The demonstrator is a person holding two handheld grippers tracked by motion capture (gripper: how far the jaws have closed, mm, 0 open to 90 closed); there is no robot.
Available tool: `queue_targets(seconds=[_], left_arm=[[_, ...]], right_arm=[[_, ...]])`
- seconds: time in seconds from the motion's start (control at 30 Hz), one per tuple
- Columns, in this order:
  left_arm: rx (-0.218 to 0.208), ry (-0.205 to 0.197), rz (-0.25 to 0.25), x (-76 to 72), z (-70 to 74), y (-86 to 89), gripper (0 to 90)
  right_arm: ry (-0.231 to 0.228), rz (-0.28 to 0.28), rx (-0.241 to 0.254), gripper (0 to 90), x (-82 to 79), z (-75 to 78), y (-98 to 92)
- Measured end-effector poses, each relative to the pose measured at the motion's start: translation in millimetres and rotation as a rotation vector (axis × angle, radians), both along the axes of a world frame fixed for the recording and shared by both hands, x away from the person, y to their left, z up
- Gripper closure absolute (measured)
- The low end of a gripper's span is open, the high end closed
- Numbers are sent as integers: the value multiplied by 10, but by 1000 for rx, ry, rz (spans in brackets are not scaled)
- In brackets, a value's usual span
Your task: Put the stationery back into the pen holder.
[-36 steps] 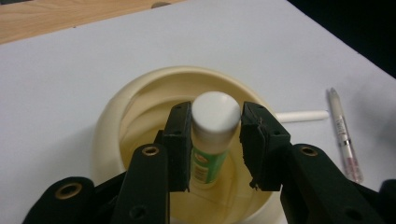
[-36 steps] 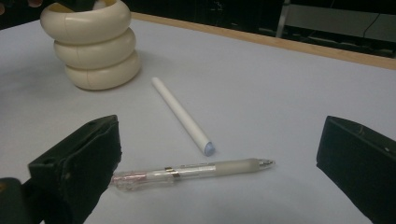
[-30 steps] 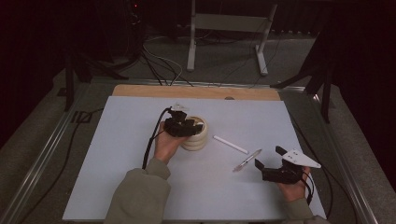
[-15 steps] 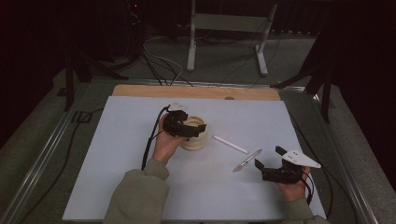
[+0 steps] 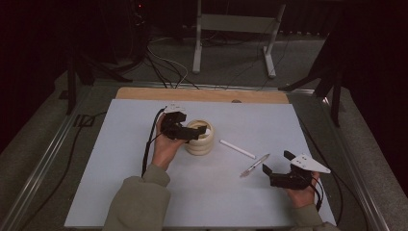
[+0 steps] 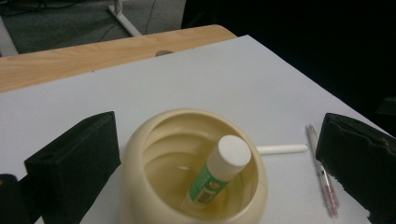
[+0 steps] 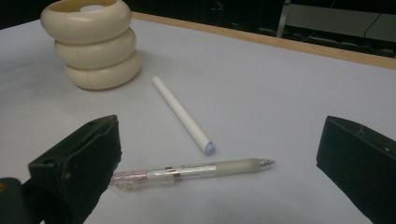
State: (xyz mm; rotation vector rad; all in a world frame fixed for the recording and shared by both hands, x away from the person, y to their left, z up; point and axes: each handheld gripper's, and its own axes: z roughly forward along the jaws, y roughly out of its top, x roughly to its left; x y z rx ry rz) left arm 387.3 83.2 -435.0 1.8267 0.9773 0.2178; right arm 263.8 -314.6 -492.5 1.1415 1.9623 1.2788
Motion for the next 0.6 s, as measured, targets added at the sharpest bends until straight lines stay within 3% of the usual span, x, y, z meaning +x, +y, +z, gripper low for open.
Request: queue_targets(seconds=[0.2,0.6], left_arm=[[-18,-8,14,-49,26,151,1],[5,-24,51,-201,78,451,1]], right_arm=[[1,1,-1,0,1,-2,3],[1,0,-1,0,1,-3,3]])
